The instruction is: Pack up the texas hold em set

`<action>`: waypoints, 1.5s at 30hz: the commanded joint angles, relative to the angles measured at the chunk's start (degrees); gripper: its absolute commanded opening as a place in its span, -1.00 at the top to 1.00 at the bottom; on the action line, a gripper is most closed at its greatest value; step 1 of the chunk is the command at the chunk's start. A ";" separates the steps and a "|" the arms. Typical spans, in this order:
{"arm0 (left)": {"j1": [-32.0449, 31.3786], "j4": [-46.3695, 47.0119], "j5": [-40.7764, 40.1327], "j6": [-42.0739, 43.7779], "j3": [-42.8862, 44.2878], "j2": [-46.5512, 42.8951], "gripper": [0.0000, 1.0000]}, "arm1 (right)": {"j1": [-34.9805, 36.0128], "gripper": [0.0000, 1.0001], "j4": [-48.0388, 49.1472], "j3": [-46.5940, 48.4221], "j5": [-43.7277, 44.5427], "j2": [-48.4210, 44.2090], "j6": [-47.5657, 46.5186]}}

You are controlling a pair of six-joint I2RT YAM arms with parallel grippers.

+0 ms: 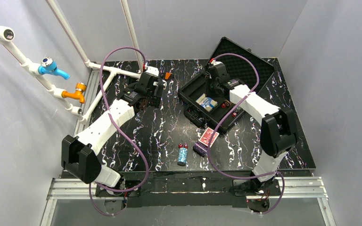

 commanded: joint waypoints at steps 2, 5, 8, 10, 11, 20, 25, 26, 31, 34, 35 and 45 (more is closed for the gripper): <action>0.26 -1.12 -0.21 0.23 0.04 -3.13 -0.97 | -0.04 0.29 -0.98 3.38 0.06 5.46 -0.89; 0.25 -0.99 -0.22 0.29 0.03 -3.21 -0.97 | -0.06 0.29 -1.00 2.96 0.21 7.88 -1.32; 0.24 -1.04 -0.20 0.40 0.01 -3.29 -0.97 | -0.04 0.29 -1.43 1.79 0.54 9.58 -1.05; 0.25 -1.04 -0.30 0.39 0.09 -3.33 -0.97 | -0.04 0.29 -0.88 0.30 0.59 9.97 -0.70; 0.29 -1.04 -0.30 0.40 -0.04 -3.37 -0.97 | -0.04 0.29 -0.66 -0.36 0.59 10.07 -0.57; 0.22 -1.03 0.05 0.40 0.20 -3.24 -0.99 | -0.04 0.28 -2.00 0.18 1.37 9.24 -1.31; 0.18 -1.03 -0.04 0.47 0.09 -3.24 -0.99 | 0.01 0.19 -4.36 3.90 1.47 7.65 -2.56; 0.24 -1.04 -0.04 0.53 0.11 -3.26 -0.99 | -0.03 0.17 -4.79 4.66 1.47 7.23 -2.73; 0.24 -1.04 -0.12 0.58 0.11 -3.23 -0.99 | 0.37 0.03 -7.21 8.13 1.47 4.45 -3.05; 0.24 -0.99 -0.13 0.66 0.11 -3.37 -0.99 | 0.98 -0.24 -8.09 8.79 1.98 2.40 -2.65; 0.24 -1.03 -0.13 0.62 0.07 -3.41 -0.99 | 1.24 -0.35 -8.21 8.80 2.38 1.57 -2.28; 0.24 -1.04 -0.35 0.65 -0.02 -3.85 -0.99 | 3.26 -0.96 -10.86 7.62 10.55 -5.71 3.29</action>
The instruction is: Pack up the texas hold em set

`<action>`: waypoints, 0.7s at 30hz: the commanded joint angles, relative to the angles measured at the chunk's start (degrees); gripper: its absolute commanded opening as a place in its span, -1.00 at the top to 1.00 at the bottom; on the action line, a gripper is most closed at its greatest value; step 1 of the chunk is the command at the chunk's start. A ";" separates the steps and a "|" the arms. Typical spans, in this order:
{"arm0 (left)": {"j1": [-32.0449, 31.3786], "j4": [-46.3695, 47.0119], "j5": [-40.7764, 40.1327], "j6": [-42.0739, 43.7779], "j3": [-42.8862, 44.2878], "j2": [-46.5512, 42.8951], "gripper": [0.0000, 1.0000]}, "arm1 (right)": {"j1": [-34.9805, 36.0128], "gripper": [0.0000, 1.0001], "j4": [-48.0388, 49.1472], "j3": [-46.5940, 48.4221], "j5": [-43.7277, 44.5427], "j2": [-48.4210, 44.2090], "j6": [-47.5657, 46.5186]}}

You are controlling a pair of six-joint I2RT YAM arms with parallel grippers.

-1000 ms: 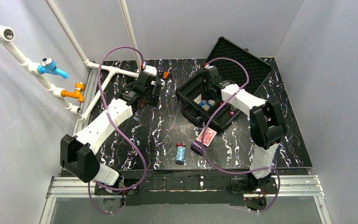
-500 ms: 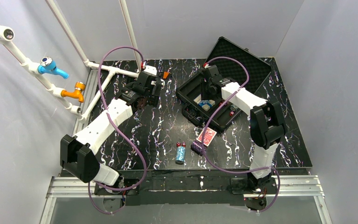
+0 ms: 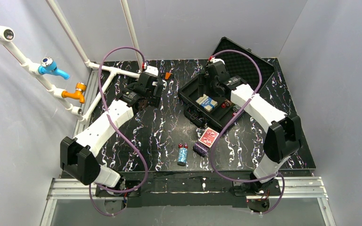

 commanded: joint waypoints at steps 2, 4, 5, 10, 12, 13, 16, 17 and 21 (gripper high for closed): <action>0.24 -1.00 -0.56 0.42 -0.17 -3.20 -0.99 | 0.37 -0.96 -2.78 0.75 10.44 -5.12 3.83; 0.24 -1.00 -0.65 0.38 -0.23 -3.47 -0.99 | 0.31 -0.96 -1.47 -1.25 12.67 -7.37 4.48; 0.24 -0.97 -0.65 0.46 -0.30 -3.58 -0.99 | 0.22 -0.96 -0.94 -2.19 13.33 -8.35 5.00; 0.24 -1.00 -0.74 0.56 -0.36 -3.83 -0.99 | -0.39 -0.96 0.44 -6.01 16.20 -13.00 9.51; 0.25 -1.01 -0.74 0.55 -0.45 -4.01 -0.99 | -0.58 -0.96 0.09 -6.82 16.23 -13.86 10.22; 0.25 -0.97 -0.74 0.56 -0.47 -4.18 -0.99 | -0.67 -0.96 -0.18 -7.07 15.89 -14.17 10.03; 0.25 -0.95 -0.72 0.55 -0.50 -4.42 -0.99 | -0.77 -0.96 -1.04 -7.71 13.96 -15.22 9.36; 0.25 -0.93 -0.74 0.56 -0.63 -4.55 -0.99 | -0.77 -0.96 -0.88 -8.34 12.73 -15.80 9.12; 0.22 -1.00 -0.68 0.55 -0.73 -4.82 -0.99 | -0.77 -0.96 -1.30 -11.00 11.12 -18.75 11.22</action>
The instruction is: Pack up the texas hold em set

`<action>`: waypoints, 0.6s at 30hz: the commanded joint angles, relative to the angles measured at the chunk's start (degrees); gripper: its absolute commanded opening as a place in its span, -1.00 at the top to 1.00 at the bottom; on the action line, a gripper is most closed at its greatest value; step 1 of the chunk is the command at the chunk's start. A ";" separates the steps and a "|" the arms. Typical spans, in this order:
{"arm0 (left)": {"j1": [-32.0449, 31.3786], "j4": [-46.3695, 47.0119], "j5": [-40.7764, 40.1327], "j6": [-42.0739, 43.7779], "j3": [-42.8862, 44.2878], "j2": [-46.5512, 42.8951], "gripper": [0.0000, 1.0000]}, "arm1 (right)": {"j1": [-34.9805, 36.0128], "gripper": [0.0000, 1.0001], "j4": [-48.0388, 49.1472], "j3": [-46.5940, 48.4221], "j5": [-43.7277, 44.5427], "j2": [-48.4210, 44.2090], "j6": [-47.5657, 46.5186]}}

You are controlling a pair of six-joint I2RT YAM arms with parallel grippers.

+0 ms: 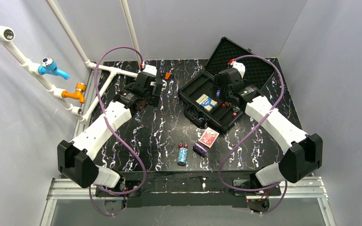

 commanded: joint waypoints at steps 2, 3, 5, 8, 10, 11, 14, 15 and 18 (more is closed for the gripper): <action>0.20 -0.93 -0.63 0.41 -0.75 -3.20 -0.99 | -0.16 -0.96 -1.40 -2.02 -1.92 -4.90 3.82; 0.24 -0.93 -0.59 0.44 -0.81 -3.26 -0.99 | -0.16 -0.96 -2.45 -1.96 -2.26 -5.01 4.20; 0.25 -0.92 -0.46 0.44 -0.87 -3.23 -0.99 | -0.16 -0.96 -5.48 -1.73 -2.50 -5.02 5.32; 0.25 -0.93 -0.36 0.38 -0.92 -3.21 -0.99 | -0.16 -0.96 -7.62 -2.32 -4.24 -5.49 4.81; 0.24 -0.93 -0.37 0.32 -0.92 -3.32 -0.99 | -0.16 -0.96 -8.30 -2.99 -6.83 -5.76 3.20; 0.22 -0.86 -0.29 0.30 -0.93 -3.39 -0.99 | -0.16 -0.96 -8.61 -3.35 -9.32 -5.77 1.45; 0.24 -0.92 -0.23 0.34 -1.13 -3.18 -0.99 | 1.04 -0.96 -9.75 -4.32 -17.99 -5.78 -6.71; 0.20 -0.93 -0.20 0.33 -1.07 -2.89 -0.99 | 1.68 -0.96 -10.21 -4.99 -19.71 -6.43 -9.39; 0.23 -0.97 -0.36 0.35 -1.07 -2.37 -0.99 | 6.83 -0.96 -11.52 -7.27 -23.25 -7.70 -14.58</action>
